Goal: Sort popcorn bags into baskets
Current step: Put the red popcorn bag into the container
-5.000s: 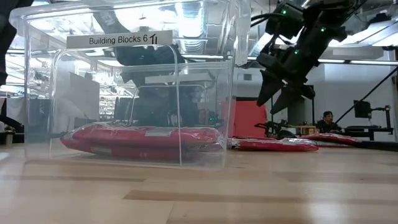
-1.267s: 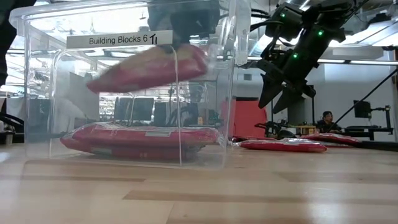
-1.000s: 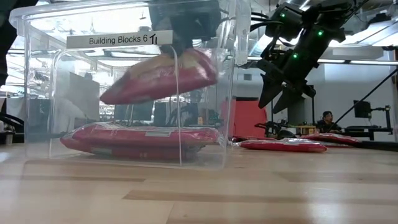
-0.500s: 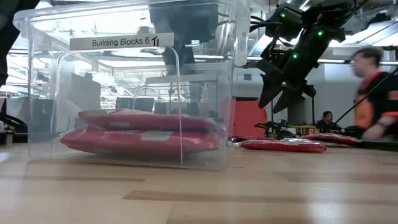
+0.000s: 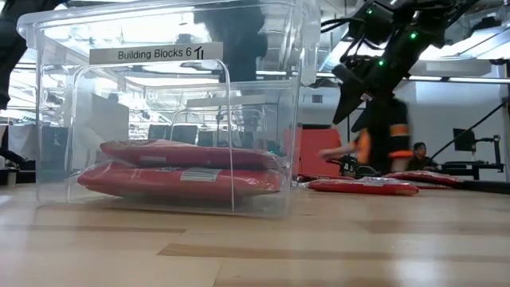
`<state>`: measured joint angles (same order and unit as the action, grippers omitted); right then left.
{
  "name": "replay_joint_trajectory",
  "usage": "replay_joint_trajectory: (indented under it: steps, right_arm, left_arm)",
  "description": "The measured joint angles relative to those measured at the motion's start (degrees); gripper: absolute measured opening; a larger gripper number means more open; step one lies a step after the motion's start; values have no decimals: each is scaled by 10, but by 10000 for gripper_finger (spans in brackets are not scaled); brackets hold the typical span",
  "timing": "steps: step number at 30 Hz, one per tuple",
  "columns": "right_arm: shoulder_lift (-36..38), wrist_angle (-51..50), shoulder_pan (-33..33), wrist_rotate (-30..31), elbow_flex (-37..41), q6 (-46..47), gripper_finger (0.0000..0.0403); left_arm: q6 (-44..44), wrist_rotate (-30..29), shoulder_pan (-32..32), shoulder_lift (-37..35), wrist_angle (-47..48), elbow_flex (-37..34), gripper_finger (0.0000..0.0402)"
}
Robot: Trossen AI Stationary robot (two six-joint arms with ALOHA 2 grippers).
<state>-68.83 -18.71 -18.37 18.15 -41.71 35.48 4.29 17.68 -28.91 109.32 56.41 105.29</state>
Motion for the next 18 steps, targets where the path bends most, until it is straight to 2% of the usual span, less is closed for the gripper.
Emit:
replay_joint_trajectory:
  steps: [4,6,8,14,18]
  right_arm:
    - [23,-23,-13,0,0,-1,295]
    - [30,-29,-18,0,0,-2,295]
    - [34,-36,-24,0,0,-2,295]
    - [28,-34,-30,0,0,-2,295]
    - [14,-32,-32,0,0,-2,295]
  left_arm:
    - [-65,39,-61,1,-80,-61,189]
    - [-94,37,-77,1,-131,-91,211]
    - [-113,-1,-80,1,-183,-122,231]
    - [-168,-182,-68,2,-260,-172,258]
    - [-206,-192,-64,2,-309,-196,259]
